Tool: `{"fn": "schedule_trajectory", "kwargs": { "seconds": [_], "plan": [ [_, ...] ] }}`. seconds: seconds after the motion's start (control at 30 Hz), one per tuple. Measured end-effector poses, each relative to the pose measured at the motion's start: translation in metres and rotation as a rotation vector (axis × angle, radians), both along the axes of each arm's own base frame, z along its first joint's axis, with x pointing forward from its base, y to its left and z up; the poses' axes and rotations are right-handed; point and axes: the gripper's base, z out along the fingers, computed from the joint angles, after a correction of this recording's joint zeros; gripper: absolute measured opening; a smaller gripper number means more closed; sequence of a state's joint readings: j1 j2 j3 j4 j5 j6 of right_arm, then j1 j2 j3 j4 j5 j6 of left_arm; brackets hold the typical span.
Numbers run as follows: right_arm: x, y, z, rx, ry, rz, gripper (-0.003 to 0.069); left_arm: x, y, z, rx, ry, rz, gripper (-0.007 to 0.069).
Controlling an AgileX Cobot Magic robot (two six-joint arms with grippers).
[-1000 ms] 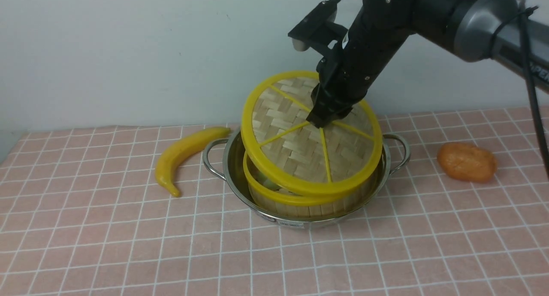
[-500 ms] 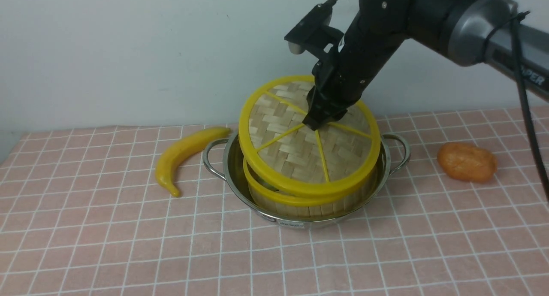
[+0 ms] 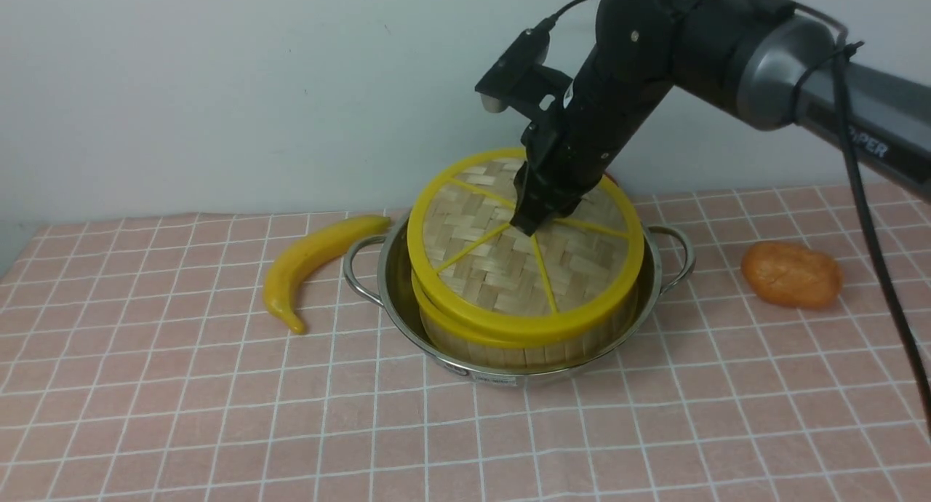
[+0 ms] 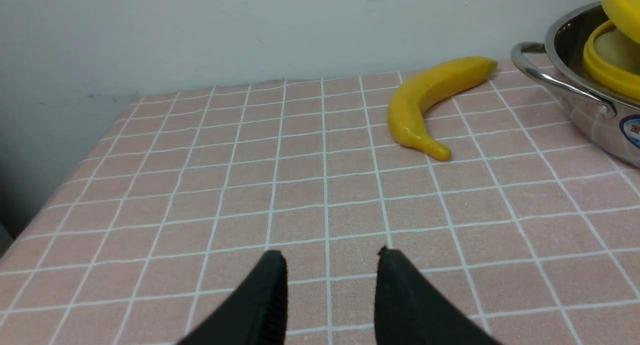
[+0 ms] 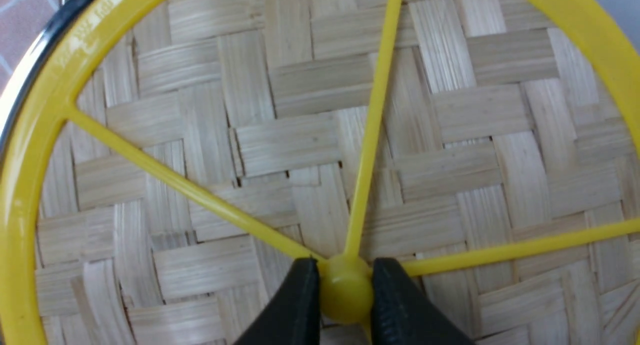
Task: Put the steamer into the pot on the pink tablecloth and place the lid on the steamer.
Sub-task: 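Place the bamboo steamer lid onto the steamer basket in the pot with the right gripper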
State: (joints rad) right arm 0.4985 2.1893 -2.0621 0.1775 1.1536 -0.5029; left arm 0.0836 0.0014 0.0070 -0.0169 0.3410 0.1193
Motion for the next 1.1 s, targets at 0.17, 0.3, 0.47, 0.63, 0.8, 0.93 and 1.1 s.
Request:
{"fn": "schedule_trajectory", "kwargs": {
  "seconds": [0.17,0.3,0.47,0.63,0.8,0.93,1.1],
  "plan": [
    [0.0012,0.0008,-0.0041,-0.010,-0.003,0.023,0.0146,0.0000,0.0000,0.0000,0.000,0.000,0.000,0.0243],
    [0.0008,0.0009,-0.0033,-0.007,-0.001,0.023,0.0146,0.0000,0.0000,0.0000,0.000,0.000,0.000,0.0243],
    [0.0005,0.0020,-0.0024,0.003,-0.003,0.036,0.0146,0.0000,0.0000,0.0000,0.000,0.000,0.000,0.0243],
    [0.0021,0.0036,-0.0011,0.022,-0.024,0.037,0.0146,0.0000,0.0000,0.0000,0.000,0.000,0.000,0.0243],
    [0.0047,0.0052,0.0006,0.043,-0.055,0.032,0.0146,0.0000,0.0000,0.0000,0.000,0.000,0.000,0.0243],
    [0.0049,0.0053,0.0008,0.045,-0.058,0.032,0.0146,0.0000,0.0000,0.0000,0.000,0.000,0.000,0.0243],
    [0.0053,0.0056,0.0011,0.049,-0.062,0.030,0.0146,0.0000,0.0000,0.0000,0.000,0.000,0.000,0.0243]
  ]
}}
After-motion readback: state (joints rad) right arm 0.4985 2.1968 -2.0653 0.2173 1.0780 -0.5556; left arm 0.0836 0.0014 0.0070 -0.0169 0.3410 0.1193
